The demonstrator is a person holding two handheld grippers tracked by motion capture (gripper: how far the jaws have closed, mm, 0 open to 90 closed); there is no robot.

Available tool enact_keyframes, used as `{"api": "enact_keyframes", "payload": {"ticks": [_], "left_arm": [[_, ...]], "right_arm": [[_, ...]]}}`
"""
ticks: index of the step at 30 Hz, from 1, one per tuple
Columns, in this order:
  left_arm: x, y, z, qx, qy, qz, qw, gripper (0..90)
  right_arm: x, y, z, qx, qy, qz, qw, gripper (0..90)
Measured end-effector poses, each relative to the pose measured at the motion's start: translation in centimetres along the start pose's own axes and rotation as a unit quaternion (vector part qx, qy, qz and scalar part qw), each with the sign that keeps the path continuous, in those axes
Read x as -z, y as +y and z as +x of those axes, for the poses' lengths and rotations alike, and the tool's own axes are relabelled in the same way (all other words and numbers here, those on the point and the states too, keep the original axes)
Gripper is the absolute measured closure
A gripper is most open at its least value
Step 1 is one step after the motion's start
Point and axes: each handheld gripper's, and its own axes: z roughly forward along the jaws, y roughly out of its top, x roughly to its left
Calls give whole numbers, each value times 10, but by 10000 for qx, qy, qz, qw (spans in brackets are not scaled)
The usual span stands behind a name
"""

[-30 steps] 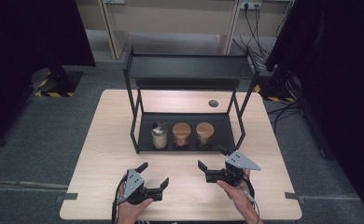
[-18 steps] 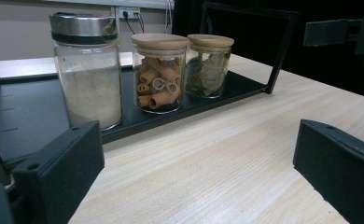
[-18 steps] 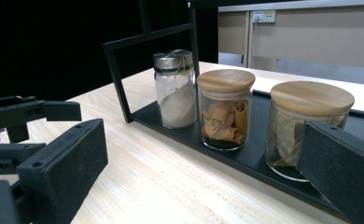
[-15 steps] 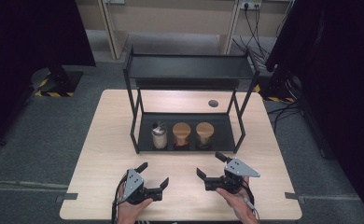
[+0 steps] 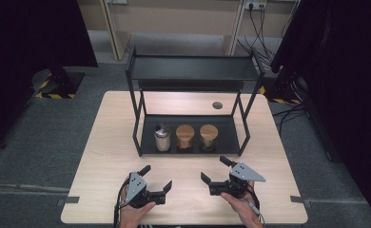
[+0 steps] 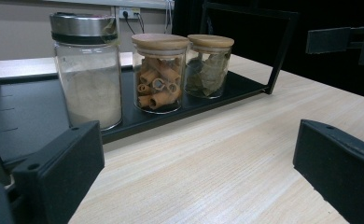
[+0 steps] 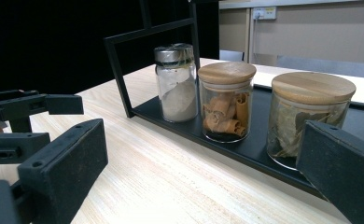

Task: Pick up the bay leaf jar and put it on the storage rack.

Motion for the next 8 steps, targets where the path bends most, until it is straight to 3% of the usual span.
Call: {"api": "enact_keyframes", "payload": {"ticks": [8], "left_arm": [[0,0,0,2,10,0,10000,10]], "right_arm": [[0,0,-1,-1,-7,-2,10000,22]]}}
